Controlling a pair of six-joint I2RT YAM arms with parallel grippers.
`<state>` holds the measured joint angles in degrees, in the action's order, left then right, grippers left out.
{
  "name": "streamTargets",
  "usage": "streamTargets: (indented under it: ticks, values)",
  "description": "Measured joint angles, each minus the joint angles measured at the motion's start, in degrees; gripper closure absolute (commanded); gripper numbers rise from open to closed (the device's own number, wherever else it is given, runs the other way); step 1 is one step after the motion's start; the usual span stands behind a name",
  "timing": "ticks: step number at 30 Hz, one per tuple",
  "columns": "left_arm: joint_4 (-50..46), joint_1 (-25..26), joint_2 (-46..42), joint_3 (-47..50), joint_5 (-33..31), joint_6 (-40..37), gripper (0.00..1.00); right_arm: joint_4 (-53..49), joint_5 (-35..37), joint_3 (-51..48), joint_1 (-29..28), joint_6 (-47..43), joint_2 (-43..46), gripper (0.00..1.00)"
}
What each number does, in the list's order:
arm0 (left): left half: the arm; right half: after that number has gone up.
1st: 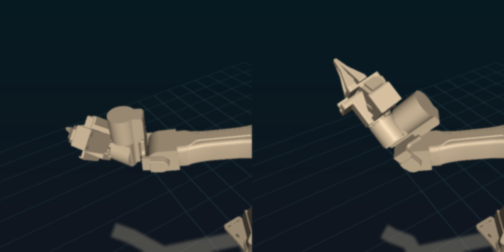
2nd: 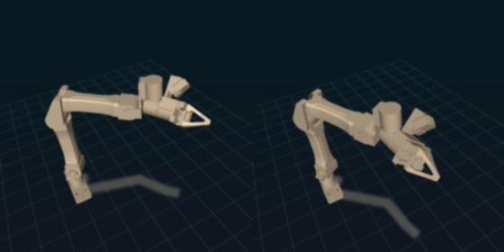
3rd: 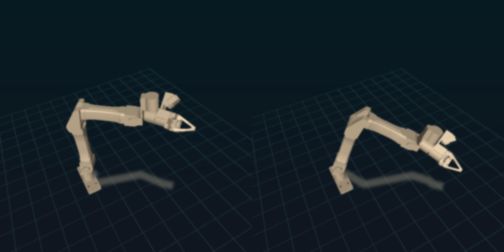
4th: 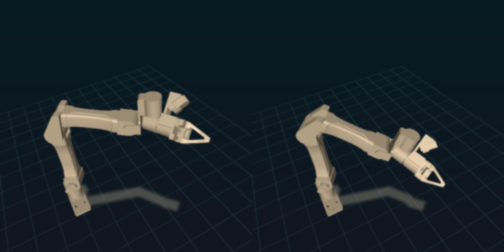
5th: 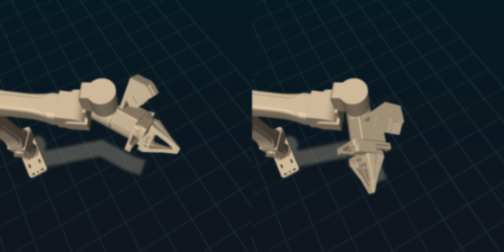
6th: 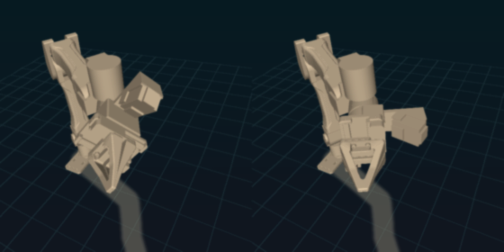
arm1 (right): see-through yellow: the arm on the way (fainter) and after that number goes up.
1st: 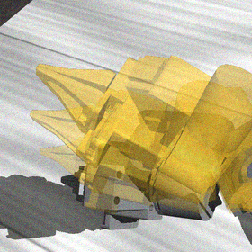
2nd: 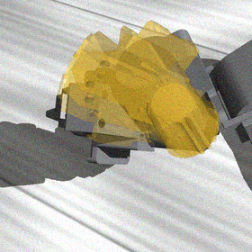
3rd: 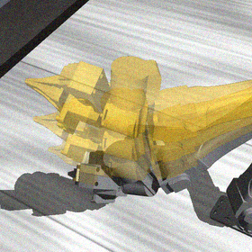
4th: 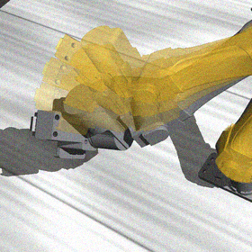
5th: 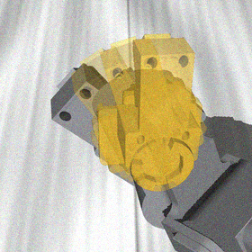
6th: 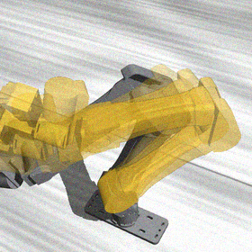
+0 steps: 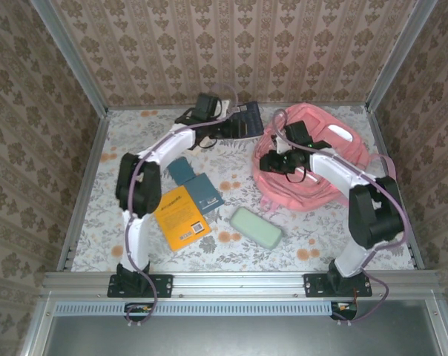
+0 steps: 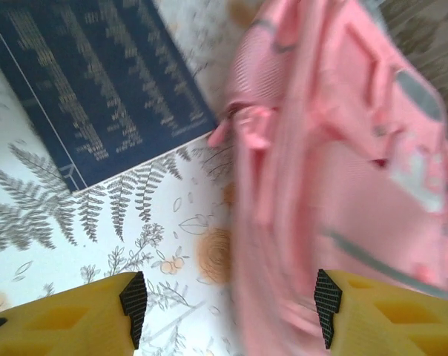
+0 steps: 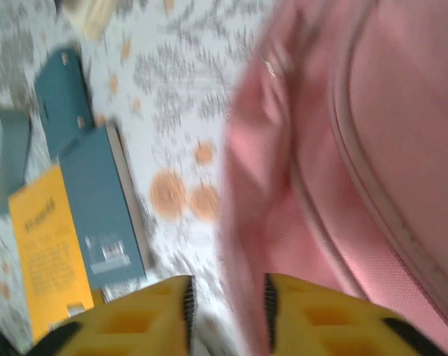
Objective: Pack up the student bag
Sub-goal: Unzip the student bag at the top-right of the table, then adjust the student bag at the top-right of the table.
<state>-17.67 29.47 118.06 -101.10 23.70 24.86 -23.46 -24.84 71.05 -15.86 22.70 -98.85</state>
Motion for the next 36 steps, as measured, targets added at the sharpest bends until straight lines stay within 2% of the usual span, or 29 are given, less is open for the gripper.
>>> streamTargets:
  ticks: [4,9,12,17,26,31,36]
  values:
    - [3.45,0.11,-11.37,9.18,-1.2,0.0,0.34,1.03,1.03,6.14,-0.17,0.52,-4.37,0.52]
    - [5.07,0.15,-18.73,21.29,-3.65,0.87,0.33,-1.05,6.51,6.69,-0.17,-1.81,-3.26,0.47]
    - [4.81,0.15,-21.53,28.46,-5.66,1.64,0.29,-2.32,11.02,4.55,-0.17,-4.57,-0.22,0.47]
    - [3.3,0.09,-27.63,36.74,-9.57,3.19,0.22,-3.17,14.23,-2.36,-0.33,-7.34,6.51,0.48]
    - [1.68,-1.88,-36.72,42.27,-15.26,4.28,0.22,-3.39,15.3,-13.86,-6.51,-7.08,7.19,0.51]
    - [-0.13,-4.9,-37.07,42.62,-17.35,4.28,0.23,-2.29,17.51,-13.2,-9.84,-4.81,6.56,0.49]
    - [0.17,-11.23,-35.69,41.92,-15.89,3.74,0.29,-1.53,20.11,-9.84,-11.58,-2.36,6.58,0.49]
